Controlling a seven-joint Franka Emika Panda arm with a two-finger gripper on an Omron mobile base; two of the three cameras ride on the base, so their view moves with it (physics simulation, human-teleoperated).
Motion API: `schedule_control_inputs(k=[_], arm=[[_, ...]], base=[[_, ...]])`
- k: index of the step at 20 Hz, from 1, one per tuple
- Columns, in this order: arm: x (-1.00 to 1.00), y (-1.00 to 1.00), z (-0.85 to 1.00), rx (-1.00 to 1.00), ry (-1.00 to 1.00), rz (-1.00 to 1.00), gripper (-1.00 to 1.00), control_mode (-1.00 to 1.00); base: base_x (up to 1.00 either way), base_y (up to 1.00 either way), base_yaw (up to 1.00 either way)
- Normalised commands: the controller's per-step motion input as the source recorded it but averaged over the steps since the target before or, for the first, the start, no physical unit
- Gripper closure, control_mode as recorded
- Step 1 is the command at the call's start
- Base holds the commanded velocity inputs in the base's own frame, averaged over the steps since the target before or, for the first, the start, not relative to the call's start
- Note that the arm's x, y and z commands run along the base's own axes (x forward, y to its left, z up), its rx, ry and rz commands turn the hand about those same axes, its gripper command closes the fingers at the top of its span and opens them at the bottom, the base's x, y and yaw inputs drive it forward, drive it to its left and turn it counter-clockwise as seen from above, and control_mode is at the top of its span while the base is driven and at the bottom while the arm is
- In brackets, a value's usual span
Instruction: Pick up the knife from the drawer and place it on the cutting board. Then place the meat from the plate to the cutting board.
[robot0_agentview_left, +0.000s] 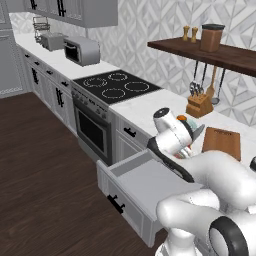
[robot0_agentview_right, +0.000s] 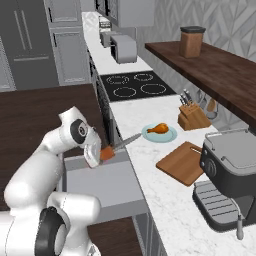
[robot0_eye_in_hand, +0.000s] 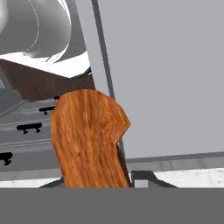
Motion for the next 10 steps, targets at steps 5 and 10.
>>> schedule_control_inputs(k=[5, 10], arm=[[0.21, -0.97, 0.05, 0.02, 0.11, 0.16, 1.00, -1.00], [0.31, -0.88, 0.01, 0.07, 0.13, 0.18, 1.00, -1.00]], base=[[0.00, 0.00, 0.00], [0.00, 0.00, 0.00]])
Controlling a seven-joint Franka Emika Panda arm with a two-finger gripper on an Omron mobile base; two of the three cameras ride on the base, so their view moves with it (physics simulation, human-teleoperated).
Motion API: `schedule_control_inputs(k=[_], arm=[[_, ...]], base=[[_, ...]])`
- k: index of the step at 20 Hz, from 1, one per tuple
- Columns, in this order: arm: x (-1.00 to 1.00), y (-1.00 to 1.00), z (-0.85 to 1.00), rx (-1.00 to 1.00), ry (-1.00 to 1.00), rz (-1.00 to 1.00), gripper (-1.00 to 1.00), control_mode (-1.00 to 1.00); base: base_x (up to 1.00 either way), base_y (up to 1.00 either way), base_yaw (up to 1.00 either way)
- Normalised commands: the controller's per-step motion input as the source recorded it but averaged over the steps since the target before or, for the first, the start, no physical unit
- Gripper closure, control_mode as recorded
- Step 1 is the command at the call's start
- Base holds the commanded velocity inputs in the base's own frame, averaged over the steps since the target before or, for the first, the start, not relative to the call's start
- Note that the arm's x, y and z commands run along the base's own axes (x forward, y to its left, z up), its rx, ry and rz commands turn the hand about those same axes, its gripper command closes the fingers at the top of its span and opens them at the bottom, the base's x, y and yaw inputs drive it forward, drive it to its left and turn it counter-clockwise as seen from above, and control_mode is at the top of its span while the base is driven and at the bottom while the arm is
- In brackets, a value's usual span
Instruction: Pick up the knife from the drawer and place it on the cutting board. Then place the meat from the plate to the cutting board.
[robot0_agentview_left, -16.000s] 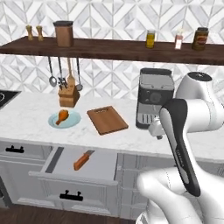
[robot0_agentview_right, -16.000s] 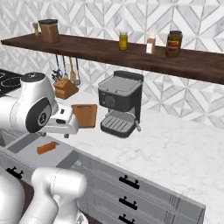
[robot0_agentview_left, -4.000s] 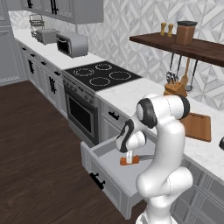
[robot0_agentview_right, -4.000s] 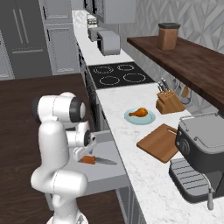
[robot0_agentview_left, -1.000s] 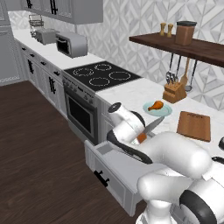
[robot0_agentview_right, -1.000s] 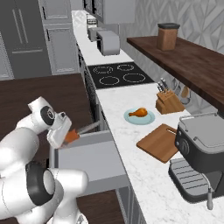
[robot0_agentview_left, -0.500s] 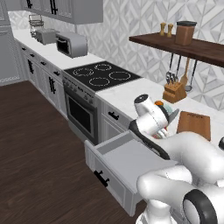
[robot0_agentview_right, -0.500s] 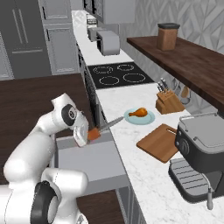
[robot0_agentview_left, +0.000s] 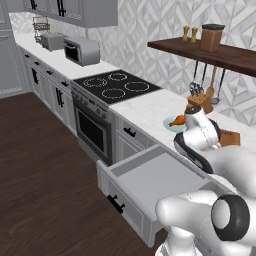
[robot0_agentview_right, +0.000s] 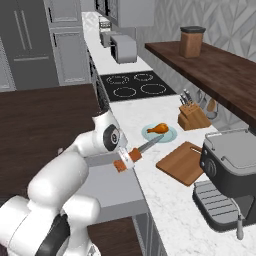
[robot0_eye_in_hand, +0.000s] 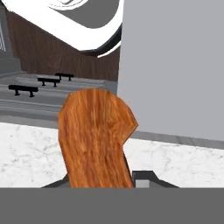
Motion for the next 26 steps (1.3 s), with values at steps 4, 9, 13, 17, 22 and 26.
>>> schedule_control_inputs(k=[4, 9, 13, 17, 22, 26], arm=[[0.46, -0.79, 0.00, 0.17, 0.13, 0.19, 1.00, -1.00], [0.40, -0.70, 0.00, 0.09, 0.05, 0.11, 1.00, -1.00], [0.24, -0.49, 0.00, 0.05, 0.00, 0.02, 1.00, -1.00], [0.18, -0.42, -0.04, 0.03, 0.00, 0.01, 1.00, -1.00], [0.12, -0.52, -0.02, 0.05, 0.00, 0.01, 1.00, -1.00], [0.06, -0.52, -0.12, 0.05, -0.03, 0.01, 1.00, -1.00]], base=[[0.00, 0.00, 0.00], [0.00, 0.00, 0.00], [0.00, 0.00, 0.00], [0.00, 0.00, 0.00], [0.00, 0.00, 0.00], [0.00, 0.00, 0.00]])
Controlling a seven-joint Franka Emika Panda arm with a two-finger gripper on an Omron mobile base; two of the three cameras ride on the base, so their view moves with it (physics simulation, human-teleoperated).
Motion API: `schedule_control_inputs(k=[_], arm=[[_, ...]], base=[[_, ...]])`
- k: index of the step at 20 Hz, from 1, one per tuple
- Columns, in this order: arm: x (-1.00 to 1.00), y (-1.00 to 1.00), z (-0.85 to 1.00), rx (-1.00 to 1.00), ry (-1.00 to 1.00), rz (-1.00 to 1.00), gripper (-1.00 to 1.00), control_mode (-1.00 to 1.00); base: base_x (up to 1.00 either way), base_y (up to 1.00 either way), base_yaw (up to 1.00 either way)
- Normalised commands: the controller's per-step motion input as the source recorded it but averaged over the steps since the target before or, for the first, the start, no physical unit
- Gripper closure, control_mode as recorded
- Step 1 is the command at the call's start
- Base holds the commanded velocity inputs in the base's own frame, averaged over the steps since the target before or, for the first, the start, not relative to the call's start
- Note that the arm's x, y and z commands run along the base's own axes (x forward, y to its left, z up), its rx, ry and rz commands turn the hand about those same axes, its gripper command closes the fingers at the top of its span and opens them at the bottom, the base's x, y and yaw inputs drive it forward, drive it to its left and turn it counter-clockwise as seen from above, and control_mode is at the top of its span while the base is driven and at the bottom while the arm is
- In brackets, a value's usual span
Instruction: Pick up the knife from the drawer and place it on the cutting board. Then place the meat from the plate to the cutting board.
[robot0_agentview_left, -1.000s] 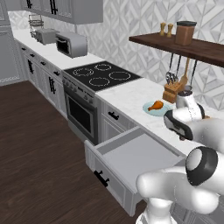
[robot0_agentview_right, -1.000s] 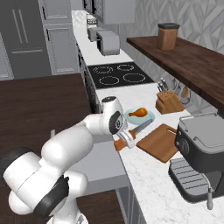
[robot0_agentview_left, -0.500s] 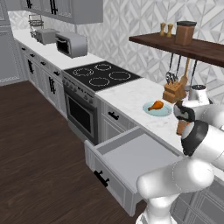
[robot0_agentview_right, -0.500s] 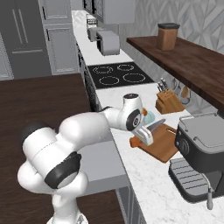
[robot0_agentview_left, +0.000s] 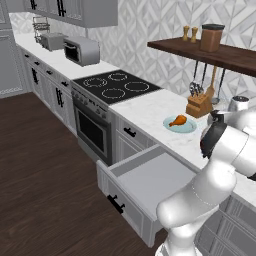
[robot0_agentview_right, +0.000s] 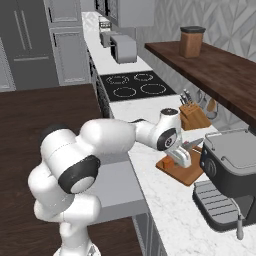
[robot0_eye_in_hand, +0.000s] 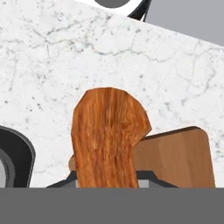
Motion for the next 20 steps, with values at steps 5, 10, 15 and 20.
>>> schedule_control_inputs(k=[5, 10, 15, 20], arm=[[0.10, -0.40, -0.24, 0.02, -0.02, 0.02, 1.00, -1.00], [0.15, -0.08, -0.37, 0.00, 0.00, 0.05, 1.00, -1.00], [0.20, -0.04, -0.32, 0.00, 0.00, 0.05, 1.00, -1.00], [0.12, -0.26, -0.27, 0.00, 0.00, 0.06, 1.00, -1.00]], base=[[0.00, 0.00, 0.00], [0.00, 0.00, 0.00], [0.00, 0.00, 0.00], [0.00, 0.00, 0.00]])
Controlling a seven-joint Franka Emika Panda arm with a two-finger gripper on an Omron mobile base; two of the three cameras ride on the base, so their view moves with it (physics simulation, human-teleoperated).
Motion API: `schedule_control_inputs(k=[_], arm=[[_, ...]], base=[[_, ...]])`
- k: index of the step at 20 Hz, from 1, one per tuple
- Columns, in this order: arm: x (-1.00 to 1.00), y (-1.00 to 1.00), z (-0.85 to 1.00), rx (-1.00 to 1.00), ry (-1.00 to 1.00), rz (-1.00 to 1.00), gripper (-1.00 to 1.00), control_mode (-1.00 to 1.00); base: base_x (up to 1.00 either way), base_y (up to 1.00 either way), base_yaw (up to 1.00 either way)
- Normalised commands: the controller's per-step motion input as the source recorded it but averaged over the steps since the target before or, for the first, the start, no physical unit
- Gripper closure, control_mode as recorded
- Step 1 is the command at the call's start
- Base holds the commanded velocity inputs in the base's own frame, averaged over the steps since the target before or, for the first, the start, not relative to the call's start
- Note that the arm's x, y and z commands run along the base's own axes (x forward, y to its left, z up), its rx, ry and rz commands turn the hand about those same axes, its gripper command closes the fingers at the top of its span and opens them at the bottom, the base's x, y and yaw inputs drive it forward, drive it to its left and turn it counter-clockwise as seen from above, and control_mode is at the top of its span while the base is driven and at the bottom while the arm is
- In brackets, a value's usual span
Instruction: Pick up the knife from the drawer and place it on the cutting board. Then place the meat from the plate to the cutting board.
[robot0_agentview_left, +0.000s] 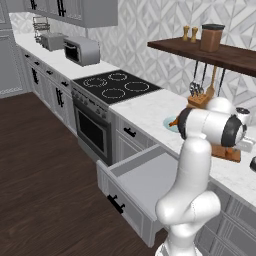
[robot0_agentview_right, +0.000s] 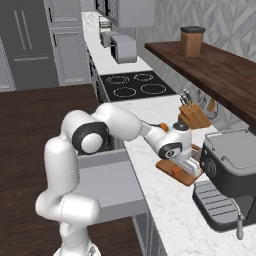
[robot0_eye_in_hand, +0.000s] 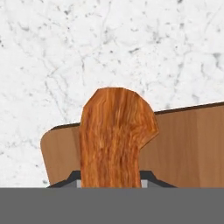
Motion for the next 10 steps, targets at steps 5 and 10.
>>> schedule_control_inputs(k=[5, 10], arm=[[0.15, -0.14, -0.26, 0.00, 0.00, 0.07, 1.00, -1.00], [0.23, -0.10, -0.15, 0.01, 0.00, 0.06, 1.00, -1.00]], base=[[0.00, 0.00, 0.00], [0.00, 0.00, 0.00]])
